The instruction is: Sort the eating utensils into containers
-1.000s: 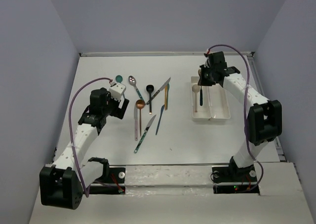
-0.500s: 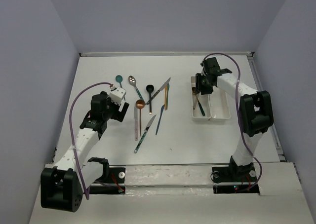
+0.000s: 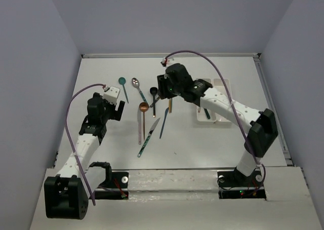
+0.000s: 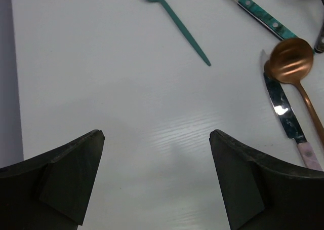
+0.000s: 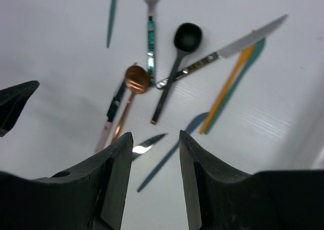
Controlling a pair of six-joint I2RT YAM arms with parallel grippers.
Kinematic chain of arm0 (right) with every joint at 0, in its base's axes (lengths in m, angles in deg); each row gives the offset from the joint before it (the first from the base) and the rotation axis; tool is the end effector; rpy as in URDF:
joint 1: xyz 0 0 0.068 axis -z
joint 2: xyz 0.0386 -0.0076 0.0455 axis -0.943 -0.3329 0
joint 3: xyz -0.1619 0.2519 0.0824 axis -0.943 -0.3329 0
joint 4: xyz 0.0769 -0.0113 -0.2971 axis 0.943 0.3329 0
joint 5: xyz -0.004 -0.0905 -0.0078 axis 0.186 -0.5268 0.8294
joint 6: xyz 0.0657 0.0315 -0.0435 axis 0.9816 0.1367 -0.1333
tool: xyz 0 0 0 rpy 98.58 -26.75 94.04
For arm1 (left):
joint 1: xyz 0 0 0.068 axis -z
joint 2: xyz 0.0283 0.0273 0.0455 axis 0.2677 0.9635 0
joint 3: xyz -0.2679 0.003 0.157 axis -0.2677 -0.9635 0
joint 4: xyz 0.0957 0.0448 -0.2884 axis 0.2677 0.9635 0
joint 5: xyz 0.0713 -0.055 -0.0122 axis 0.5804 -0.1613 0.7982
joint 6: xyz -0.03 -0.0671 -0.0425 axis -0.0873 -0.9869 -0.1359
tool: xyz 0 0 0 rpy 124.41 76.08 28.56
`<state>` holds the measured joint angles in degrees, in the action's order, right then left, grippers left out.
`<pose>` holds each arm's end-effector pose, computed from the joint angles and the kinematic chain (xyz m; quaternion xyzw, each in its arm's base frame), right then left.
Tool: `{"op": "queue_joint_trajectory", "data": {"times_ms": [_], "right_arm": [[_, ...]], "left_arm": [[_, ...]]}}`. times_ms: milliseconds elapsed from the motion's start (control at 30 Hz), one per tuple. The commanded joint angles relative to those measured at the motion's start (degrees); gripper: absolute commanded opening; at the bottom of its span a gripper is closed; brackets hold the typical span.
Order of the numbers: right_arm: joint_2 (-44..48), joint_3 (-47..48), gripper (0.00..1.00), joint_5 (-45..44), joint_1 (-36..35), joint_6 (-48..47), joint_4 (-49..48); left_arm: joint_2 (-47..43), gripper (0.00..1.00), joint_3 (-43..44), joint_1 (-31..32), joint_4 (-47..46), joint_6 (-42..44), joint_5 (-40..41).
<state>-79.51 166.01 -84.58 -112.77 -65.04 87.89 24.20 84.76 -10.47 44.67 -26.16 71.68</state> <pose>0.3535 0.3059 0.3476 -0.1471 0.8744 0.1764 0.4274 0.2753 -0.0313 0.2375 0.2162 0.7956 0.0442 0.5643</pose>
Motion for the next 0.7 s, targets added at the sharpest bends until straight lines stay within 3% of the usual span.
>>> {"op": "queue_joint_trajectory", "data": {"times_ms": [0,133,333,667], "right_arm": [[-12.2,8.0,0.48,-1.8,-2.7,0.5,-3.5],[-22.4,17.1,0.48,0.3,-2.7,0.5,-3.5],[-34.4,29.3,0.48,-5.2,-2.7,-0.7,-2.9],[-41.6,32.3,0.44,-10.5,-2.7,-1.0,-0.9]], "left_arm": [[-5.0,0.99,-3.2,-3.6,-8.5,-2.7,4.2],[-9.3,0.99,-5.4,-4.2,-11.3,-2.6,4.7],[-7.7,0.99,-5.2,-4.3,-11.9,-2.6,4.7],[-8.0,0.99,-5.3,-4.2,-11.9,-2.6,4.7]]}}
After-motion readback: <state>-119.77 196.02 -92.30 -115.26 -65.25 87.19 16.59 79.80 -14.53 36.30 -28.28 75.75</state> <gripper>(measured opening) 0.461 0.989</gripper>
